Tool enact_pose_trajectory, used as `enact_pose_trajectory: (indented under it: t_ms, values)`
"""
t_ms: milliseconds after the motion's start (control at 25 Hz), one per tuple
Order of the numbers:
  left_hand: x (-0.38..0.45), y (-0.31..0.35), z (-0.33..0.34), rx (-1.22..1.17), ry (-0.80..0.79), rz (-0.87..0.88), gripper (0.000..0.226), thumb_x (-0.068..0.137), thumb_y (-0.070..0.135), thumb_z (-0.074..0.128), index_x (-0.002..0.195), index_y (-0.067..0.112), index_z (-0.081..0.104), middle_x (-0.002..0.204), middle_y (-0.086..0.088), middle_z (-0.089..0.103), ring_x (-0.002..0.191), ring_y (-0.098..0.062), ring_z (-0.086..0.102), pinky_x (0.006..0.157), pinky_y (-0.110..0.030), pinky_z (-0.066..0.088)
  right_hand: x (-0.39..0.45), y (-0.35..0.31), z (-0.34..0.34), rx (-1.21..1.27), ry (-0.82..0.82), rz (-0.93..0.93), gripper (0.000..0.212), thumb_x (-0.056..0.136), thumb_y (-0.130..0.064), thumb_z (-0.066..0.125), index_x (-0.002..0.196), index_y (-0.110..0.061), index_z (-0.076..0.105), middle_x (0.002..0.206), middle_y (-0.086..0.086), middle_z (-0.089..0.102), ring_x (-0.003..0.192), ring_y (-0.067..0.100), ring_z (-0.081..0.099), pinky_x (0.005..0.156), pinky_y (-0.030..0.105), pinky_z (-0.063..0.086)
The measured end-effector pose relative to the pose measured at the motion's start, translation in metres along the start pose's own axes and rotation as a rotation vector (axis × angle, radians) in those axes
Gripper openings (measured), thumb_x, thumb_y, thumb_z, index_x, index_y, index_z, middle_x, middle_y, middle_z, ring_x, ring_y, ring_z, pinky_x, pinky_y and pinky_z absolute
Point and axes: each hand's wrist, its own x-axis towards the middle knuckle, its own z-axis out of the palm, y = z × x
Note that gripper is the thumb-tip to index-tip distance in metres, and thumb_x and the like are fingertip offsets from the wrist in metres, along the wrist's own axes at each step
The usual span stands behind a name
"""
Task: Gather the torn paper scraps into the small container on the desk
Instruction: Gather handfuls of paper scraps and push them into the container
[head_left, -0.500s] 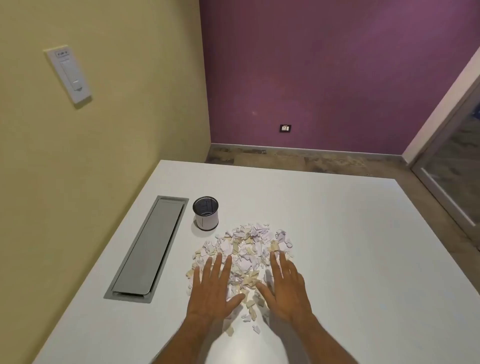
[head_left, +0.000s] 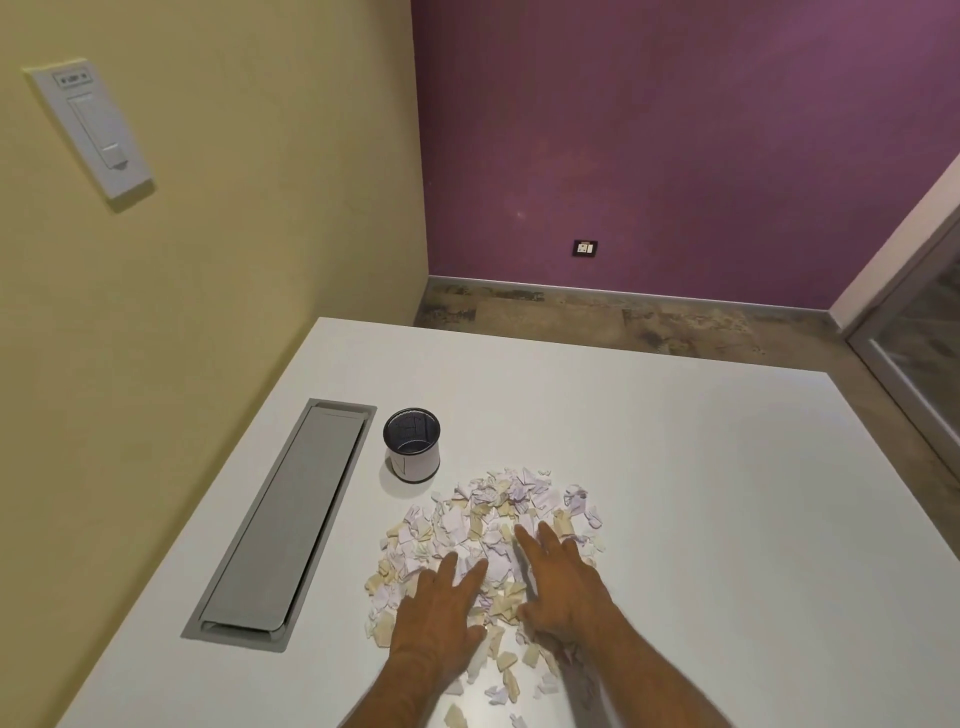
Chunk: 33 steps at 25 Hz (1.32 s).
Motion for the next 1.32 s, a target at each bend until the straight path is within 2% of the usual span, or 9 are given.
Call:
enact_pose_trajectory:
  t_ms: [200,400,480,600,720,920,1080,1200,1320]
  values:
    - [0.019,-0.004,0.002,0.088,-0.023,0.021,0.069,0.091,0.041,0.059,0.146,0.042,0.017,0.16,-0.002,0.016,0.139,-0.035,0.028,0.102,-0.048,0.044,0.029,-0.004,0.008,-0.047,-0.065,-0.02,0.102,0.07,-0.034,0.077,0.146,-0.041,0.009,0.16,0.006,0.01,0.141,0.037,0.024,0.099,0.05,0.045]
    - [0.03,-0.01,0.004,0.002,0.057,0.025,0.033,0.093,0.029,0.057,0.125,0.031,0.053,0.127,0.001,0.052,0.113,-0.025,0.05,0.083,-0.041,0.055,0.034,-0.007,0.007,-0.06,0.013,-0.059,0.049,0.07,-0.019,0.07,0.117,-0.022,0.055,0.119,0.007,0.049,0.11,0.028,0.048,0.067,0.031,0.042]
    - [0.033,-0.011,0.004,-0.055,0.085,0.013,0.021,0.093,0.027,0.056,0.113,0.027,0.062,0.111,0.001,0.057,0.103,-0.023,0.056,0.081,-0.038,0.055,0.032,-0.01,0.009,-0.03,0.045,-0.059,0.036,0.07,-0.011,0.067,0.105,-0.017,0.065,0.108,0.006,0.056,0.102,0.026,0.055,0.065,0.026,0.038]
    - [0.034,-0.013,0.007,-0.142,0.123,-0.011,0.014,0.092,0.023,0.057,0.099,0.021,0.069,0.101,0.0,0.061,0.095,-0.022,0.062,0.075,-0.027,0.049,0.029,-0.013,0.007,0.025,0.031,0.003,0.033,0.067,-0.005,0.068,0.098,-0.015,0.07,0.1,0.005,0.063,0.093,0.024,0.061,0.066,0.024,0.04]
    - [0.031,-0.017,0.004,-0.262,0.167,-0.053,0.016,0.089,0.023,0.063,0.103,0.022,0.072,0.101,0.003,0.065,0.095,-0.018,0.064,0.073,-0.021,0.044,0.026,-0.011,0.0,0.135,0.033,0.08,0.03,0.062,-0.001,0.065,0.088,-0.015,0.073,0.088,0.003,0.07,0.082,0.021,0.065,0.062,0.024,0.047]
    - [0.026,-0.027,-0.019,-0.421,0.256,-0.089,0.016,0.081,0.034,0.075,0.077,0.018,0.073,0.075,0.005,0.068,0.066,-0.008,0.061,0.052,-0.01,0.038,0.026,-0.005,-0.026,0.351,0.232,0.07,0.036,0.065,0.004,0.051,0.083,-0.013,0.077,0.084,0.006,0.077,0.078,0.018,0.069,0.069,0.027,0.056]
    - [0.031,-0.033,-0.064,-0.649,0.351,-0.136,0.004,0.079,0.021,0.079,0.078,0.018,0.076,0.078,0.007,0.07,0.065,-0.007,0.068,0.062,-0.02,0.057,0.036,-0.022,-0.067,0.516,0.356,0.001,0.03,0.07,0.002,0.069,0.083,-0.023,0.08,0.073,-0.012,0.076,0.055,-0.006,0.059,0.051,0.003,0.04]
    - [0.044,-0.037,-0.11,-0.751,0.459,-0.166,0.019,0.077,0.019,0.083,0.095,0.018,0.077,0.088,0.009,0.071,0.073,0.001,0.066,0.07,-0.015,0.057,0.051,-0.048,-0.1,0.664,0.396,-0.043,0.023,0.066,-0.005,0.079,0.08,-0.024,0.08,0.062,-0.02,0.069,0.055,-0.007,0.063,0.053,0.006,0.046]
    - [0.064,-0.045,-0.154,-0.826,0.538,-0.176,0.02,0.075,0.015,0.083,0.094,0.016,0.077,0.086,0.006,0.073,0.059,0.004,0.064,0.054,-0.004,0.049,0.077,-0.077,-0.128,0.794,0.399,-0.051,0.02,0.067,-0.006,0.081,0.083,-0.019,0.081,0.074,-0.006,0.077,0.067,0.008,0.072,0.068,0.03,0.061]
